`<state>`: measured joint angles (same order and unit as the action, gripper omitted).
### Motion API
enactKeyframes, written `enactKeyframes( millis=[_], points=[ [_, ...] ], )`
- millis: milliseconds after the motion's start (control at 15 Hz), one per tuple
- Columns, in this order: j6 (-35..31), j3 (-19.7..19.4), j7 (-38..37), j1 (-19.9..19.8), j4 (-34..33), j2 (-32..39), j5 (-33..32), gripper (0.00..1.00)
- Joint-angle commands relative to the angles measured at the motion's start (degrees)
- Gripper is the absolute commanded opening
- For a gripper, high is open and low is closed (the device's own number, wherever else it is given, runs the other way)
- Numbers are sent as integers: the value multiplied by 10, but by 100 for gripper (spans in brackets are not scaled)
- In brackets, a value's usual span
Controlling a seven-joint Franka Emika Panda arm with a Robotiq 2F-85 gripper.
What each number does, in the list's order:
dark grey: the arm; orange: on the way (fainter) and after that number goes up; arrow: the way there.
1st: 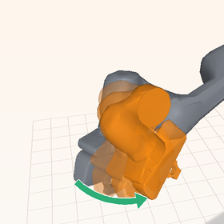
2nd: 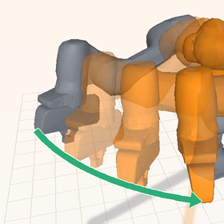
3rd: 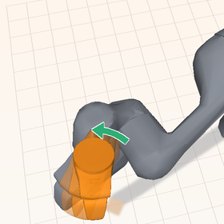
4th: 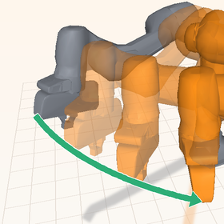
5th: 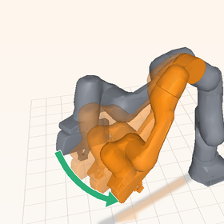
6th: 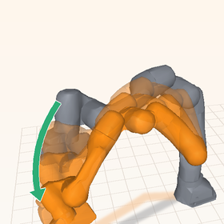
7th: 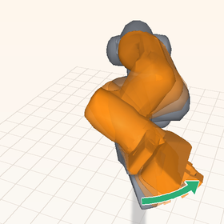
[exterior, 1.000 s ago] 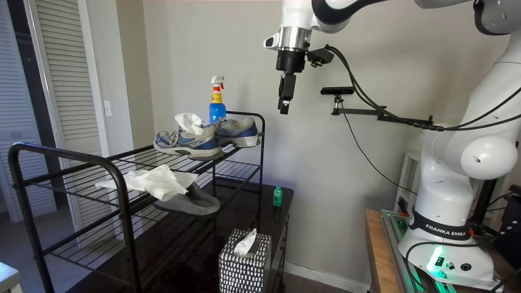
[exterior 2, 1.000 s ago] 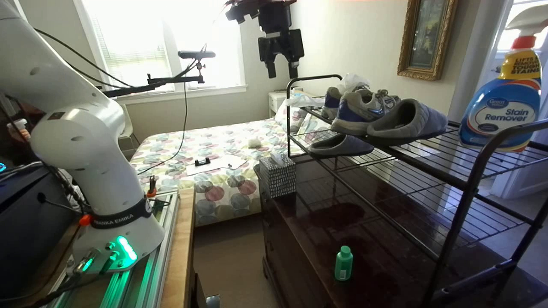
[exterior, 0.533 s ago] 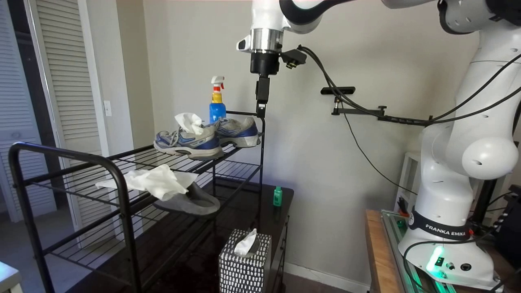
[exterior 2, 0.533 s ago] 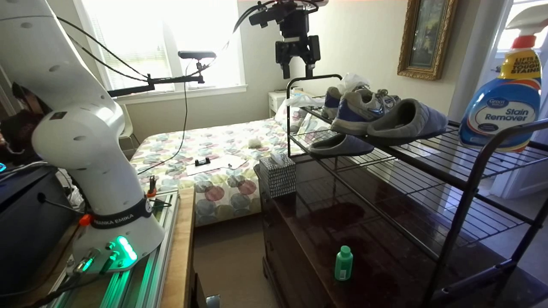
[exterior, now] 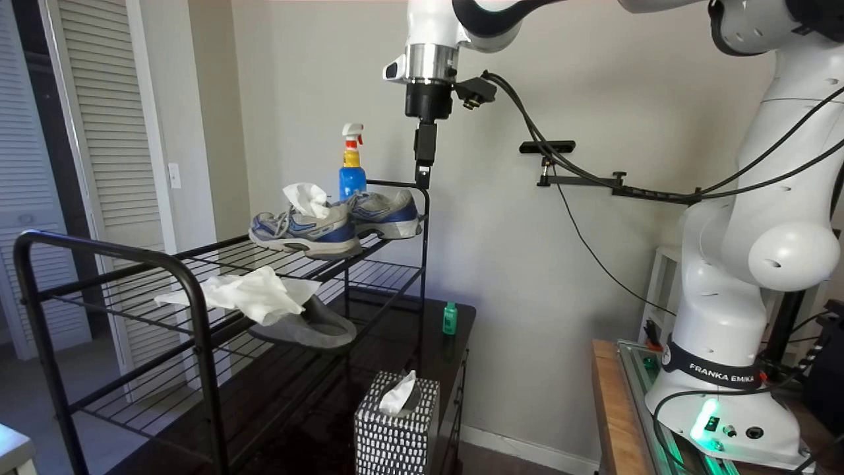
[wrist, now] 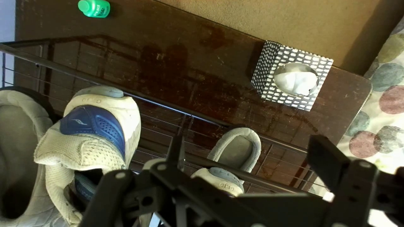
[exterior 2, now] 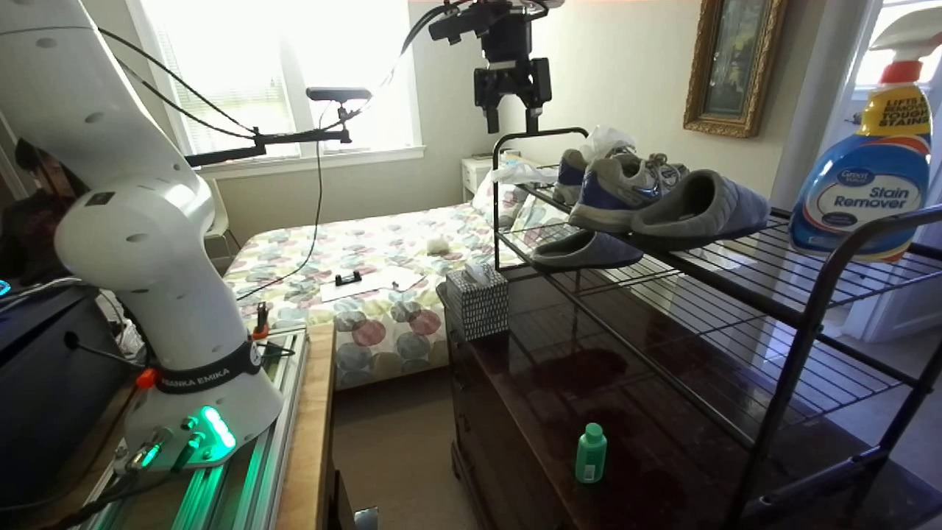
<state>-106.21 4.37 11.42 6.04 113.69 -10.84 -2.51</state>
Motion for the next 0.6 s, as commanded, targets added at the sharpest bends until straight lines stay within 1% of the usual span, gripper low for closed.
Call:
enactKeyframes(
  millis=[0, 267, 400, 533],
  points=[
    [2, 5, 7, 5, 0, 2, 2, 100],
    [-7, 50, 22, 48, 9, 24, 23, 100],
    [-6, 74, 38, 72, 4, 49, 30, 100],
    [-14, 95, 53, 90, -9, 79, 21, 100]
  ],
)
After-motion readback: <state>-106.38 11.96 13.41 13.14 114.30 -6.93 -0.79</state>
